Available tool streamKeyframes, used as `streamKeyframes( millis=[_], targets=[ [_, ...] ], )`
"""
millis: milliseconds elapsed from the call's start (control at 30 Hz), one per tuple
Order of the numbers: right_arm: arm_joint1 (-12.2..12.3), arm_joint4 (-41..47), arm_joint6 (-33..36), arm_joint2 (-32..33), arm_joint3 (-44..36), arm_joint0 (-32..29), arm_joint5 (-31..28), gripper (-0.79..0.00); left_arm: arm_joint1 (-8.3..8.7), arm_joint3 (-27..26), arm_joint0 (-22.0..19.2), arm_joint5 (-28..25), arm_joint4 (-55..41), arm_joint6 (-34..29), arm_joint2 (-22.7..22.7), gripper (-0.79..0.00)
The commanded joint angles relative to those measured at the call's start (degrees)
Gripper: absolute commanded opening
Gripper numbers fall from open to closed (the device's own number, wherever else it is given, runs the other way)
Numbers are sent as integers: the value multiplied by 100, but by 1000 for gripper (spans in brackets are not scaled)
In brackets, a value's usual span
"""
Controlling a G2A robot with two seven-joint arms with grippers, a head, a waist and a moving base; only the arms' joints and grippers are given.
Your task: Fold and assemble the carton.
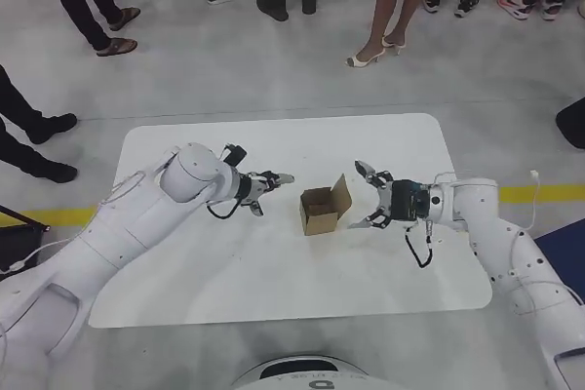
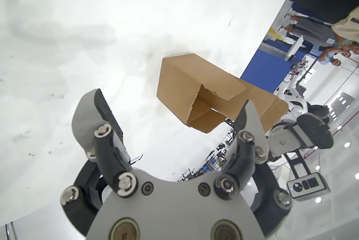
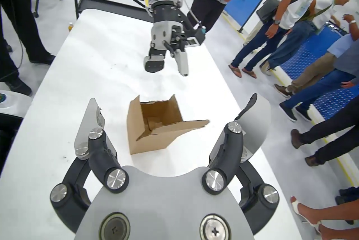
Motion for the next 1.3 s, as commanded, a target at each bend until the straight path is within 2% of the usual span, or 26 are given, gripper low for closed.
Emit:
streamKeyframes(
  millis=[0, 200, 333, 500, 567, 733, 867, 1000, 1067, 1200, 1267],
  targets=[
    [-26, 81, 255, -115, 89, 29, 6, 0, -184, 279, -121, 31, -53, 70, 137, -6],
    [-130, 405, 743, -367, 467, 141, 211, 0, -661, 1029, -309, 202, -293, 177, 433, -18],
    [-188, 548, 823, -475, 819, 220, 395, 0, -932, 1378, -374, 178, -285, -47, 665, -18],
    [-216, 585, 861, -414, 1449, 376, 736, 0, -1157, 1863, -425, -5, -339, -366, 751, -25],
    [-213, 608, 850, -360, 1634, 419, 815, 0, -1212, 1996, -443, -65, -310, -450, 760, -52],
    [-210, 601, 869, -270, 1915, 509, 992, 0, -1247, 2165, -400, -246, -274, -762, 712, -74],
    [-238, 629, 895, -310, 2008, 594, 1013, 0, -1173, 2154, -315, -381, -164, -1034, 637, -77],
    [-213, 479, 550, -368, 1965, 620, 507, 0, -1050, 2072, -203, -356, -112, -991, 446, -80],
    [-172, 345, 230, -408, 1804, 585, 10, 0, -994, 1994, -152, -350, -78, -1013, 363, -80],
    [-66, -20, -118, -823, 1565, 529, 4, 0, -924, 1822, -72, -254, 24, -939, 241, -80],
    [-46, 85, -249, -1019, 1558, 593, 4, 0, -913, 1748, -44, -200, 28, -871, 177, -102]
  ],
)
